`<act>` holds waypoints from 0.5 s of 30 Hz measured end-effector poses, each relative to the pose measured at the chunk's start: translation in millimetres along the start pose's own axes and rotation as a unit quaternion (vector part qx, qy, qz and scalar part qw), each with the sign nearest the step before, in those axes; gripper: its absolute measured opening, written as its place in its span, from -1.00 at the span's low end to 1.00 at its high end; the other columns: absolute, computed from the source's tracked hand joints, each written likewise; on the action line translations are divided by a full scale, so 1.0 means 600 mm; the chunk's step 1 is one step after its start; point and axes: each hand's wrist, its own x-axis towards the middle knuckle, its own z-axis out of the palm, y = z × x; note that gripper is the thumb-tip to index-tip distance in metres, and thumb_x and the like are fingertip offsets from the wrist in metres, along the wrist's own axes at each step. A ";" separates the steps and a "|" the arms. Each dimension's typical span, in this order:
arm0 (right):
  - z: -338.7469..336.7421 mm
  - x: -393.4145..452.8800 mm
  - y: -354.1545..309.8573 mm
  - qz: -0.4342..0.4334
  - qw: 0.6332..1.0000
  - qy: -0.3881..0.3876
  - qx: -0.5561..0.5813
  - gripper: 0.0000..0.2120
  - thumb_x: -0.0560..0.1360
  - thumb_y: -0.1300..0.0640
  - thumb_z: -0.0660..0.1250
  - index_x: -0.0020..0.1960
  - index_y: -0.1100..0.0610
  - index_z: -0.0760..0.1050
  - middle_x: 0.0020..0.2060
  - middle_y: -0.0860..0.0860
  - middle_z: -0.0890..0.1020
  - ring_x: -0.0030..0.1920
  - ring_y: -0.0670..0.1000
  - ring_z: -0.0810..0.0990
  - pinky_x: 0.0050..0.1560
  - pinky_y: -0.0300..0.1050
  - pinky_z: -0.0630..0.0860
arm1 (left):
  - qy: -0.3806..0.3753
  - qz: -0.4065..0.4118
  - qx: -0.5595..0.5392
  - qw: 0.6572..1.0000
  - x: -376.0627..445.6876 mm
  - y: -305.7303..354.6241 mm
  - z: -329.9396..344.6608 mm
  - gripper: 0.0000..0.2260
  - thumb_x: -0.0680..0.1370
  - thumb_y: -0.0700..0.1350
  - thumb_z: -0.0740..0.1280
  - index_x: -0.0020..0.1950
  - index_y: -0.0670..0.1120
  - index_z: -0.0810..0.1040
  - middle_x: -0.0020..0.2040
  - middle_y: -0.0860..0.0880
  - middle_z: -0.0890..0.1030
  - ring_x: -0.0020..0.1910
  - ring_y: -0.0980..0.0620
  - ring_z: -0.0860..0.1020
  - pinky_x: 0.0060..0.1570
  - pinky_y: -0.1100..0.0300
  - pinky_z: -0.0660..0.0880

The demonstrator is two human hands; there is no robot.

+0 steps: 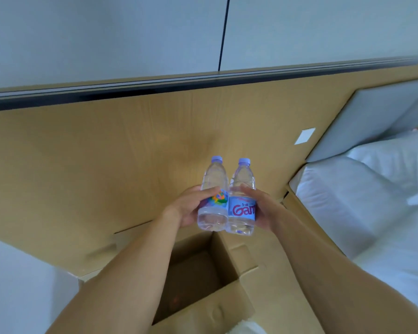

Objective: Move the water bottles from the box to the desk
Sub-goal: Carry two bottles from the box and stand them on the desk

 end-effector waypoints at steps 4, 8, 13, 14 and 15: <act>-0.020 -0.030 0.013 -0.003 1.000 0.015 0.023 -0.32 0.41 -0.04 0.52 0.41 0.27 0.42 0.27 0.31 0.57 0.15 0.28 0.63 0.05 0.14 0.63 | -0.012 -0.024 -0.002 1.000 0.013 -0.009 0.030 -0.53 0.50 -0.11 0.51 0.34 -0.12 0.44 0.18 -0.28 0.64 0.04 -0.22 0.68 -0.04 -0.14 0.65; -0.053 -0.067 0.024 -0.012 0.998 0.045 0.033 -0.25 0.37 -0.03 0.55 0.44 0.25 0.40 0.29 0.31 0.56 0.19 0.29 0.60 0.13 0.19 0.60 | -0.018 -0.023 0.053 0.998 0.032 -0.020 0.067 -0.52 0.52 -0.11 0.49 0.35 -0.08 0.34 0.17 -0.24 0.62 -0.03 -0.18 0.69 -0.06 -0.14 0.65; -0.107 -0.129 0.042 -0.025 0.991 0.112 0.067 -0.50 0.54 0.03 0.42 0.40 0.22 0.44 0.24 0.28 0.60 0.11 0.25 0.64 0.13 0.19 0.60 | -0.095 -0.085 0.068 0.989 0.060 -0.030 0.134 -0.49 0.60 0.15 0.32 0.41 -0.17 0.42 0.31 -0.30 0.57 0.25 -0.30 0.58 0.30 -0.24 0.47; -0.118 -0.142 0.046 -0.035 0.989 0.126 0.074 -0.47 0.52 0.03 0.44 0.40 0.23 0.43 0.24 0.29 0.60 0.11 0.26 0.64 0.12 0.19 0.60 | -0.117 -0.101 0.073 0.985 0.065 -0.033 0.148 -0.50 0.62 0.15 0.27 0.42 -0.17 0.44 0.31 -0.30 0.57 0.28 -0.31 0.56 0.31 -0.22 0.47; -0.128 -0.156 0.048 -0.047 0.985 0.143 0.080 -0.41 0.47 0.02 0.49 0.41 0.24 0.43 0.24 0.29 0.60 0.11 0.27 0.64 0.11 0.19 0.60 | -0.135 -0.105 0.085 0.982 0.070 -0.038 0.160 -0.51 0.64 0.13 0.24 0.43 -0.18 0.45 0.30 -0.30 0.57 0.28 -0.31 0.55 0.29 -0.20 0.49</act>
